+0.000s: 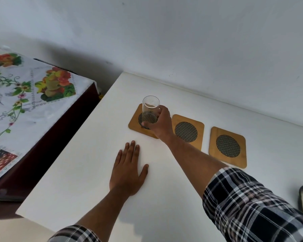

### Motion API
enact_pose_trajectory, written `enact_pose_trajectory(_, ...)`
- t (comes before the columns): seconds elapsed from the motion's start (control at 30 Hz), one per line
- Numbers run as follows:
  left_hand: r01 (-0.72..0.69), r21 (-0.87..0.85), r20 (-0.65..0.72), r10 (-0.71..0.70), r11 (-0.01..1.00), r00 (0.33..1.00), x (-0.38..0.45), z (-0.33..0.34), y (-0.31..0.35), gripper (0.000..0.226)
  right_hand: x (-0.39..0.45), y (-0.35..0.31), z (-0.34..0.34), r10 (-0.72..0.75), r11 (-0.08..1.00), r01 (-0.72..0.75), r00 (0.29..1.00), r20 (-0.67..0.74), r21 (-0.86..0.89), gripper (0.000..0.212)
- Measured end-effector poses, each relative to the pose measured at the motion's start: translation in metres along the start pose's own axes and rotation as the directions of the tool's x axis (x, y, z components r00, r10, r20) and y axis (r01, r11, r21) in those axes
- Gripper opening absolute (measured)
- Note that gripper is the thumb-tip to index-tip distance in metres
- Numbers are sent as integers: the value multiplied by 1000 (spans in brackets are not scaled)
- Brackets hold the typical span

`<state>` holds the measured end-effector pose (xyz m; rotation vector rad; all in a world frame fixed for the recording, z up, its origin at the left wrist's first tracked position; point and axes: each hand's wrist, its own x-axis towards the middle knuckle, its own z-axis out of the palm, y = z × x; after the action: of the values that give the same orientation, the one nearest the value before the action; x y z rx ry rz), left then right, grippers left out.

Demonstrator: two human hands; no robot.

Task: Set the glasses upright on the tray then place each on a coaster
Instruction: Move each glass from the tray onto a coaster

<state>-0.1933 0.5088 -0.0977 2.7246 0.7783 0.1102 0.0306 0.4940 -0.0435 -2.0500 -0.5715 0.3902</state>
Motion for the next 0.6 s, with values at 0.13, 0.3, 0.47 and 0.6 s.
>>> enact_pose_trajectory(0.13, -4, 5, 13, 4, 1000, 1000, 1, -2, 0, 79, -19, 10, -10, 11, 999, -10, 1000, -26, 43, 122)
enact_pose_trajectory(0.3, 2, 7, 16, -2, 1000, 1000, 1, -2, 0, 80, -57, 29, -30, 31, 996, -25, 997, -69, 88, 117)
enact_pose_trajectory(0.47, 2, 29, 15, -3, 1000, 1000, 1, -1, -1, 81, -91, 40, -61, 56, 996, -46, 992, -116, 82, 101)
enact_pose_trajectory(0.6, -19, 56, 13, 18, 998, 1000, 1, -1, 0, 82, -123, 50, -94, 66, 996, -56, 986, -152, 71, 100)
